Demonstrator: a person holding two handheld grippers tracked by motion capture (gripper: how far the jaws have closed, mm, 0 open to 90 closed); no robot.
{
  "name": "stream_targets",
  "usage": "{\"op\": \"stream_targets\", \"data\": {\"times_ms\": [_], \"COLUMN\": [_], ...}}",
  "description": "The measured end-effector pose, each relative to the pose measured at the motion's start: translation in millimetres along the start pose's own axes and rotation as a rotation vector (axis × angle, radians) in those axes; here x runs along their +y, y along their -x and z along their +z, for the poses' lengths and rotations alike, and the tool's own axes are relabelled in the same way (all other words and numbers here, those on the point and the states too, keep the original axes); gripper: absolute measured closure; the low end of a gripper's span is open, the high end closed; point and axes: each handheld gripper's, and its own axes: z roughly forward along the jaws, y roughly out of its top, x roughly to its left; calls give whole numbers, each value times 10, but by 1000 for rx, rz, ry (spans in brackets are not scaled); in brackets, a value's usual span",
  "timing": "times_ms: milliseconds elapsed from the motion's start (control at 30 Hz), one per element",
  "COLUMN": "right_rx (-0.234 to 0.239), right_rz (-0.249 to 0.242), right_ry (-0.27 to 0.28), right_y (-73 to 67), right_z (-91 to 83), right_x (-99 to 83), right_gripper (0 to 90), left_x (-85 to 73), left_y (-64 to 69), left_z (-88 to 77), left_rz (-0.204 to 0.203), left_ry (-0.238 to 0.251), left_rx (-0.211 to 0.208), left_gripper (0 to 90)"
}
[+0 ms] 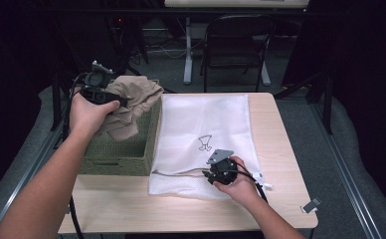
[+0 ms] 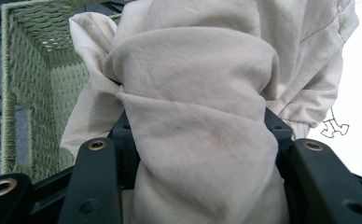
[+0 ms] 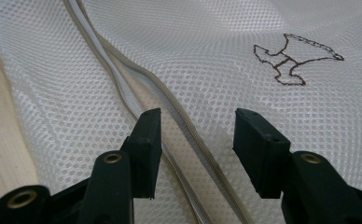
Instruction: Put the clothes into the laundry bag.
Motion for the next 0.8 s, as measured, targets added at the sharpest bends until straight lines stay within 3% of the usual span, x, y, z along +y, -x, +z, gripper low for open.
{"op": "stream_targets", "data": {"times_ms": [300, 633, 733, 800], "right_rx": [-21, -24, -23, -19], "right_rz": [-19, -34, -33, -39], "right_ry": [-18, -17, -18, -20], "right_y": [-10, -12, -18, -23], "right_z": [92, 124, 118, 114], "right_x": [27, 37, 38, 36], "right_gripper": [522, 660, 646, 585], "left_x": [-7, -28, -30, -34], "left_y": [121, 332, 389, 425], "left_z": [-15, -8, -15, -18], "left_rz": [30, 89, 105, 116], "left_ry": [-1, -3, -3, -7], "left_rx": [-19, -56, -65, -74], "left_gripper": [484, 484, 484, 484]}}
